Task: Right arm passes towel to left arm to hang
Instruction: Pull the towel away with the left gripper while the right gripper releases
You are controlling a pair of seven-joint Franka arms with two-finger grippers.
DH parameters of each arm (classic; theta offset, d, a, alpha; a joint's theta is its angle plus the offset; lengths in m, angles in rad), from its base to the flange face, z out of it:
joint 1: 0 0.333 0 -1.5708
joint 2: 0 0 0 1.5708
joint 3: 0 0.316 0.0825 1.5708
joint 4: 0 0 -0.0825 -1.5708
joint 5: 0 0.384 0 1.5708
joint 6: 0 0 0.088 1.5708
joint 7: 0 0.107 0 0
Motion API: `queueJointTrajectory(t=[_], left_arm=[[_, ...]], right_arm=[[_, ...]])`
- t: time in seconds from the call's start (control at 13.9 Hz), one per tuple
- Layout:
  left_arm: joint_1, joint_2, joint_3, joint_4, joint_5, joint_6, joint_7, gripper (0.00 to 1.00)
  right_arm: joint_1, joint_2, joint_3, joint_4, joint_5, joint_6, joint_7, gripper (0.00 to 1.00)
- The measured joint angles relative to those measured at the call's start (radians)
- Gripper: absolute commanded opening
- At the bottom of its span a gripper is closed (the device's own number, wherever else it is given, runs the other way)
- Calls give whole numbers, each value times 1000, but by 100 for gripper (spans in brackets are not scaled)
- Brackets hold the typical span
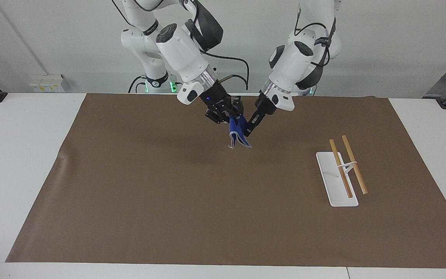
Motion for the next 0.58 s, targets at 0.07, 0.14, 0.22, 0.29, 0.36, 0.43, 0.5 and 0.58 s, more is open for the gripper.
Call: queueJointTrajectory(t=[0.07,0.14,0.22,0.29,0.36,0.43,0.5,0.58], left_arm=[[4,0,4,1,0,0,35,0],[11,0,7,4,0,0,72,0],[13,0,11,9,0,0,102,0],[16,0,15,18,0,0,125,0],[29,0,15,29,0,0,145,0],[49,0,16,40,0,0,167,0],[67,0,17,51,0,0,188,0],[83,0,18,62,0,0,203,0]], right_arm=[[-1,0,0,0,0,0,0,100],[-4,0,0,0,0,0,0,100],[-8,0,0,0,0,0,0,100],[-13,-1,0,1,0,0,-1,100],[-17,-4,0,1,0,-4,-1,100],[-25,-10,0,1,0,-20,-1,100],[-39,-21,-1,2,0,-50,-1,100],[-60,-35,-3,2,0,-91,-1,100]])
